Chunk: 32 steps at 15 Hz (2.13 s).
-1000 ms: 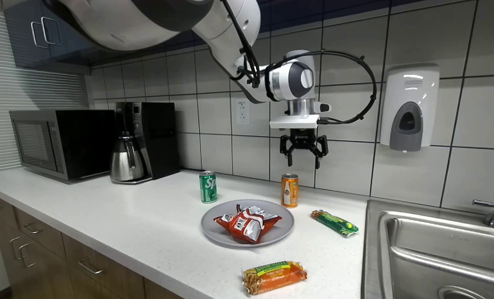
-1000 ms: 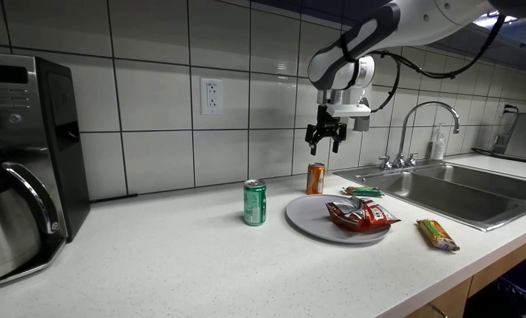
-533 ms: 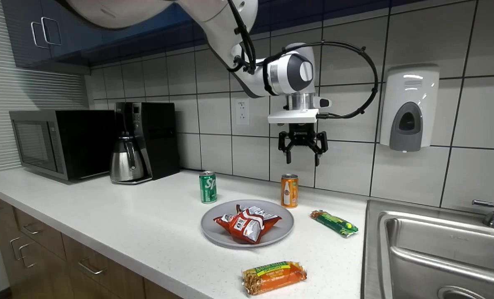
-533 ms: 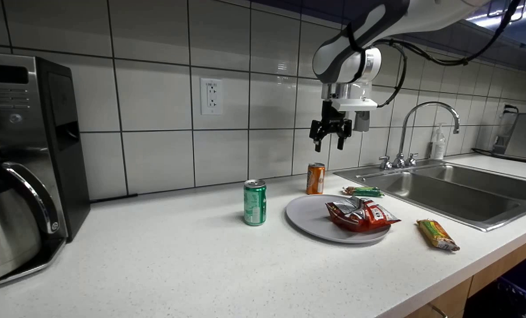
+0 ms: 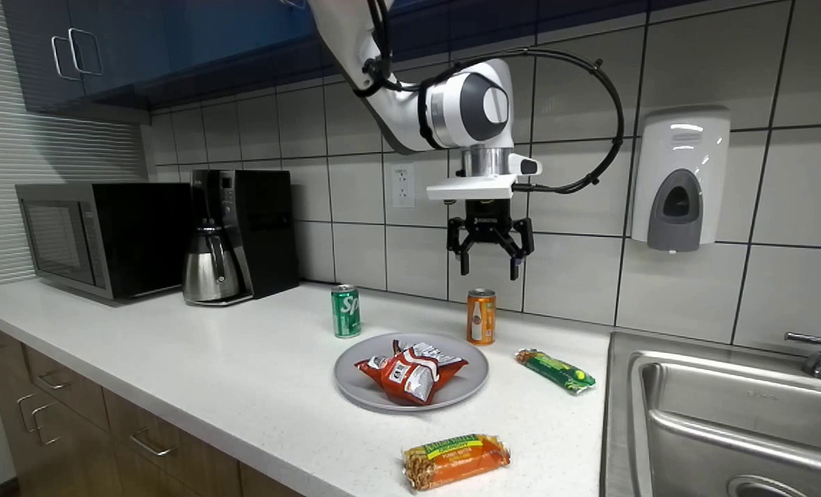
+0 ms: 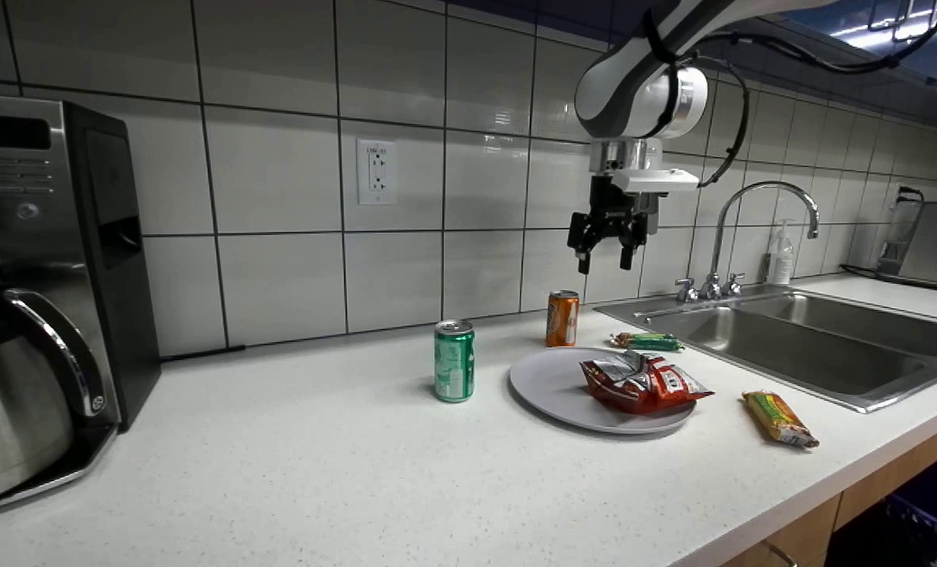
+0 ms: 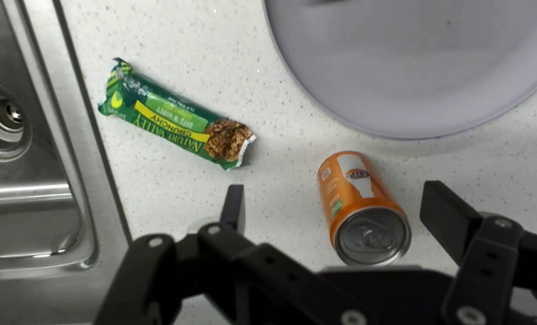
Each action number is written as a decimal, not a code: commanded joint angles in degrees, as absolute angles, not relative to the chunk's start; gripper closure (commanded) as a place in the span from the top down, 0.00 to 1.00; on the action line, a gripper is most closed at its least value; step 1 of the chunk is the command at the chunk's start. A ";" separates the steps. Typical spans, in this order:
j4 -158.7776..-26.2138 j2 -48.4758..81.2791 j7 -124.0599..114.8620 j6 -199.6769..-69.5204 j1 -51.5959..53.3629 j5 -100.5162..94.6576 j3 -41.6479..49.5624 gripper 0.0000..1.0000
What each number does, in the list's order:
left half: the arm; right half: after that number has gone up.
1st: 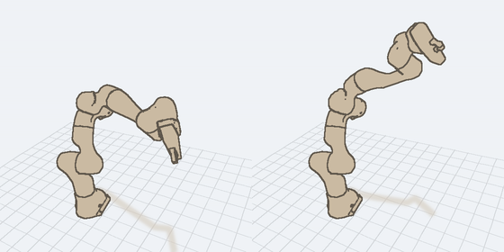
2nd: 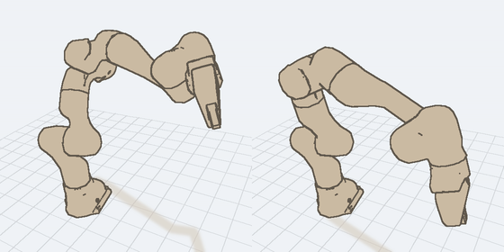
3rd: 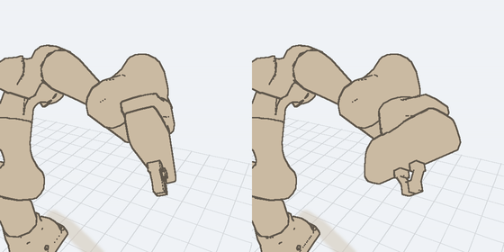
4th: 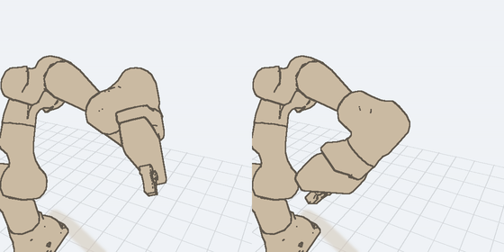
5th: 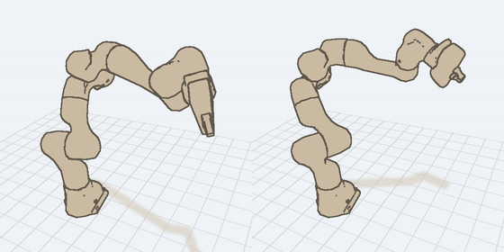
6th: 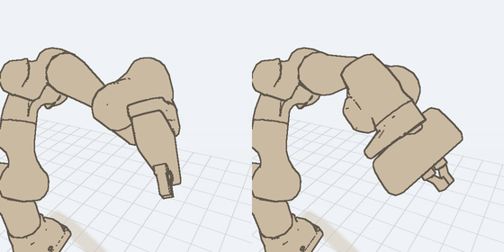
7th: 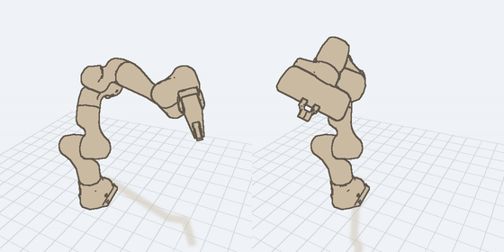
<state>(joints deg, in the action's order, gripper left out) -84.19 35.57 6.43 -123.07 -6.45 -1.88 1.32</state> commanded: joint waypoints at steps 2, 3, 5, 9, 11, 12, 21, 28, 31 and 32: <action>-100.20 25.71 6.40 -127.59 -5.71 -2.08 1.66 1.00; -102.39 24.53 6.24 -128.04 -5.53 -2.17 1.72 1.00; -106.71 22.26 5.80 -129.06 -5.01 -2.64 1.88 1.00; -113.59 18.27 4.58 -129.98 -4.15 -2.75 1.95 1.00; -116.73 16.30 3.74 -129.99 -3.54 -3.25 2.03 1.00; -118.14 15.40 3.45 -129.94 -3.32 -3.26 1.99 1.00; -124.09 12.45 0.84 -130.09 -2.45 -2.47 1.89 1.00; -122.77 14.27 0.65 -130.26 -2.20 -2.84 1.80 1.00; -122.10 15.57 0.82 -130.29 -2.10 -2.80 1.78 1.00; -122.00 15.69 1.14 -130.33 -2.20 -2.24 1.67 1.00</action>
